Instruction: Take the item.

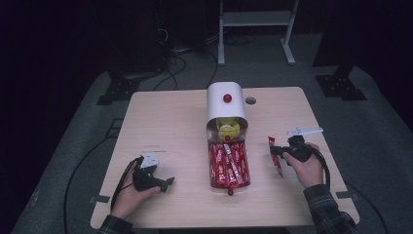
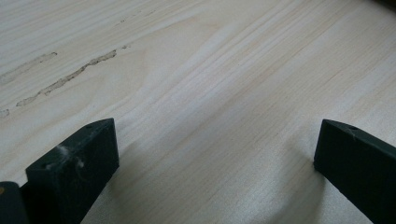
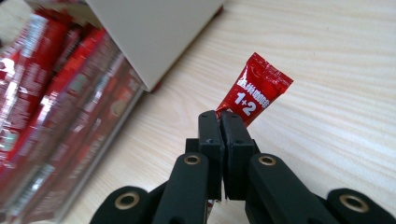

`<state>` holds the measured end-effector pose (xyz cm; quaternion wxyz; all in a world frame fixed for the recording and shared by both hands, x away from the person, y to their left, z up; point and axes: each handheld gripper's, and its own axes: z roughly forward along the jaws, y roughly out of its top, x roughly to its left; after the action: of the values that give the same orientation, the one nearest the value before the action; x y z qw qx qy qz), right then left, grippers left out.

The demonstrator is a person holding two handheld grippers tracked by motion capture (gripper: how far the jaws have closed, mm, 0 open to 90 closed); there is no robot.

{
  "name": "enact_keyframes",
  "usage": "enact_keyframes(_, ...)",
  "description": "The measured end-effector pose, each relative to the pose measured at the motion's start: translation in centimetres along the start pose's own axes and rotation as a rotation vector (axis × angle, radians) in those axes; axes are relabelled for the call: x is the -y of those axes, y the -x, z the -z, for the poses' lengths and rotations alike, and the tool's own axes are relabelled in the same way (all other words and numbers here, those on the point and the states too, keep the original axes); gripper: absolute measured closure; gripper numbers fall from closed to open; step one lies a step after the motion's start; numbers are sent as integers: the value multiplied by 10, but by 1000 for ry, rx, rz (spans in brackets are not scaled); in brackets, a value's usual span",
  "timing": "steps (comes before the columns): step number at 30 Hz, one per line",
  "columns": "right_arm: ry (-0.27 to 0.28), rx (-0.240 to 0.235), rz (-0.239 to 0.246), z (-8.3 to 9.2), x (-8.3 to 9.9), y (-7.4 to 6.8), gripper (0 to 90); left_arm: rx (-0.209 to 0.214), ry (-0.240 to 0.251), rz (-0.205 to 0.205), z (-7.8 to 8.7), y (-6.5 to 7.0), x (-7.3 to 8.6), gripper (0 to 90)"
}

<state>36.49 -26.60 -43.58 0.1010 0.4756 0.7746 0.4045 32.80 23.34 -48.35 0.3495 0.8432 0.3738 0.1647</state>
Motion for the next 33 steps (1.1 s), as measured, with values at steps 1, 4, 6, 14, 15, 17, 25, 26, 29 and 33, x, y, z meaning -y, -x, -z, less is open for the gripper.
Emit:
enact_keyframes(1, -5, 2, -1, -1, 1, 1, 872, 0, -1, -1, 0, 0, 0, 0)
enact_keyframes(4, -18, 8, -9, -6, 3, 4, 872, 0, -1, 0, 0, 0, 0, 0)
enact_keyframes(6, -30, 12, -9, -9, 5, 6, 872, 0, -1, -1, 0, 0, 0, 0)
enact_keyframes(14, -58, 14, -28, -17, 9, 11, 872, 0, -1, 0, 0, 0, 0, 0)
enact_keyframes(15, -60, 13, -23, -18, 9, 13, 871, 0, 0, 0, 0, 0, 0, 0)
enact_keyframes(17, -68, 16, -29, -19, 10, 14, 871, 0, -1, -1, 0, 0, 0, 0)
enact_keyframes(25, -95, 24, -30, -24, 13, 14, 869, -1, -1, 0, 0, 0, 0, 0)
enact_keyframes(26, -95, 20, -35, -25, 13, 14, 867, 0, 0, 0, 0, 0, 0, 0)
enact_keyframes(29, -93, 19, -29, -24, 14, 15, 839, -1, -1, 0, 0, 0, 0, 0)
enact_keyframes(33, -83, 14, -26, -22, 14, 13, 779, 0, 0, 1, 0, 0, 0, 0)
